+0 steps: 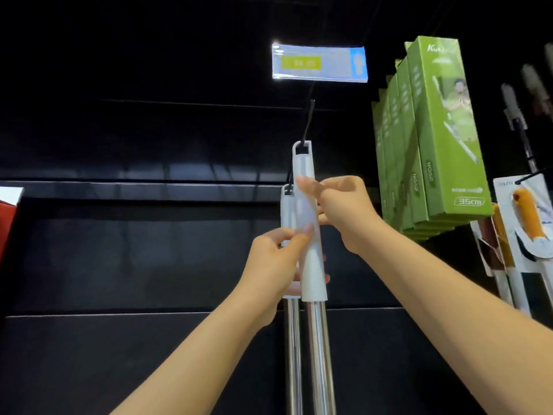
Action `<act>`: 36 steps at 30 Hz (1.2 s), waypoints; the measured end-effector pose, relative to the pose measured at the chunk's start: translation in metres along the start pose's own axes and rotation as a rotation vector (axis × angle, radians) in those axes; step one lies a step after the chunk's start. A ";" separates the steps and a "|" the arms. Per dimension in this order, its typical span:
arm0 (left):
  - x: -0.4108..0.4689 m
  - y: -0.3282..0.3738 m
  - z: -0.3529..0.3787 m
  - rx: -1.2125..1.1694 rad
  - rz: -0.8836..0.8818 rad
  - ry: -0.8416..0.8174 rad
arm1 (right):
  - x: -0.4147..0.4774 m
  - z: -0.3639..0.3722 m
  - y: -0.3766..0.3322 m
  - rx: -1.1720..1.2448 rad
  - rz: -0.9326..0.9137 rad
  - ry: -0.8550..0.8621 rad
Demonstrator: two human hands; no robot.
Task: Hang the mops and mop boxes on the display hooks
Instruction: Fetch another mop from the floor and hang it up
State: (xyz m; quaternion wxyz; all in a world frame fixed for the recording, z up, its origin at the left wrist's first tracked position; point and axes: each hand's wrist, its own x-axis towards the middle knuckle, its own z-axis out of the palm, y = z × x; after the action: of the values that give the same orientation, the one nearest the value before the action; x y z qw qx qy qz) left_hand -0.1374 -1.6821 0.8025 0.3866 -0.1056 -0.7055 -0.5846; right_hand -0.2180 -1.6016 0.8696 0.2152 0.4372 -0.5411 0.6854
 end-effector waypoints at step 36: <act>0.071 -0.088 -0.025 0.404 0.120 0.317 | 0.039 0.045 0.099 -0.287 -0.008 0.144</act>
State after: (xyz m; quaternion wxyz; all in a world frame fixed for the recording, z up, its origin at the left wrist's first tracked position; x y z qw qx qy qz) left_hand -0.2281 -1.7520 0.7848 0.5395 0.0251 -0.7310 -0.4171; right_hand -0.2985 -1.6820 0.8485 0.3163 0.3537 -0.6150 0.6298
